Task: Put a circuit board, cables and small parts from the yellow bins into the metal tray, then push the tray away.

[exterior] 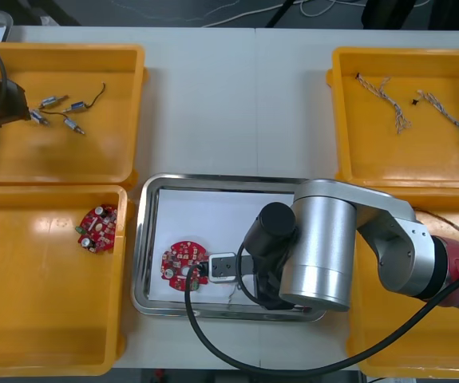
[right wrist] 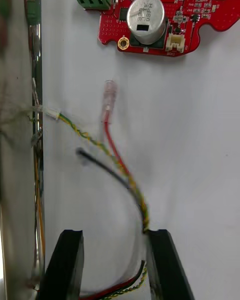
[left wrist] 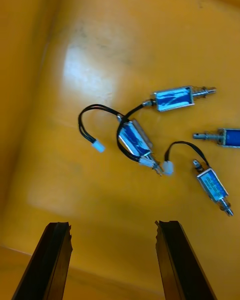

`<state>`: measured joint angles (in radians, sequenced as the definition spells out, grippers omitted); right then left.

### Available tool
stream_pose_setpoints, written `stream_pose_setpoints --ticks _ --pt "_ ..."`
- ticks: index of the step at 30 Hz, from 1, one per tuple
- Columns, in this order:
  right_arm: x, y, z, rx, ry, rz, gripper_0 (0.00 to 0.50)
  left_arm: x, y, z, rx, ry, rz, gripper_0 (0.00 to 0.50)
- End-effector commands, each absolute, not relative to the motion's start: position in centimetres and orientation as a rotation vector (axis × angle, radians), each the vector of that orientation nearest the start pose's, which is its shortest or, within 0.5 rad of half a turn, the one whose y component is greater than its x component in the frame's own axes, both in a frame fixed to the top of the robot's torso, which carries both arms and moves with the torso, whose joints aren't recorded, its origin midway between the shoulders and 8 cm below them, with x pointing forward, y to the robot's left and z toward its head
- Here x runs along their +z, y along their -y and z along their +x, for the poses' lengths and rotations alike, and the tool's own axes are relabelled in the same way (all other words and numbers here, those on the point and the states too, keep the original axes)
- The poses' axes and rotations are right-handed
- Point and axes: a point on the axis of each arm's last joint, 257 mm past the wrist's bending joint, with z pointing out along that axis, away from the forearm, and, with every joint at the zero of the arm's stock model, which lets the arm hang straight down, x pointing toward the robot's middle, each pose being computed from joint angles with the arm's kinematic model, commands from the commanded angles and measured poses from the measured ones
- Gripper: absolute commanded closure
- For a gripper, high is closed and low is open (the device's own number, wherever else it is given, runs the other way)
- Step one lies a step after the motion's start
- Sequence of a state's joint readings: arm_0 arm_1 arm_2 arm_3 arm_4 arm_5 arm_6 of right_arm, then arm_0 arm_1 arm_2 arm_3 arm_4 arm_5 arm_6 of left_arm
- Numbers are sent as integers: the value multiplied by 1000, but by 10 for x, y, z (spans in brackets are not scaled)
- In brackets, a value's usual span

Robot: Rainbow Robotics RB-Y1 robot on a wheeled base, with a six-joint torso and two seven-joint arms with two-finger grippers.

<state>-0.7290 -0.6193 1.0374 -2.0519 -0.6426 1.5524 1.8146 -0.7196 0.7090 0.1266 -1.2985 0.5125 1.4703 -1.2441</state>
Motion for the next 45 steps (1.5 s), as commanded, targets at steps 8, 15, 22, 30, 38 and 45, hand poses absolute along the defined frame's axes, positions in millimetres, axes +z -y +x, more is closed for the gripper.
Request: stream_pose_setpoints --ticks 8,15,22,30,38,45 --pt "-274 48 350 -280 -1916 -2031 7 -97 -443 597 -127 -2272 -757 0" --pt "-251 52 352 -240 -1951 -1962 0 -107 -437 603 -144 -2257 -794 0" --pt "-226 60 363 -164 -2024 -1840 0 -120 -431 616 -164 -2225 -802 0" --pt "-192 83 388 -135 -2101 -1674 0 -128 -429 619 -118 -2213 -811 0" --pt "-151 107 394 -39 -2153 -1524 0 -121 -414 630 -147 -2183 -821 0" --pt "-127 146 388 -23 -2259 -1338 0 -124 -410 634 -129 -2163 -826 0"
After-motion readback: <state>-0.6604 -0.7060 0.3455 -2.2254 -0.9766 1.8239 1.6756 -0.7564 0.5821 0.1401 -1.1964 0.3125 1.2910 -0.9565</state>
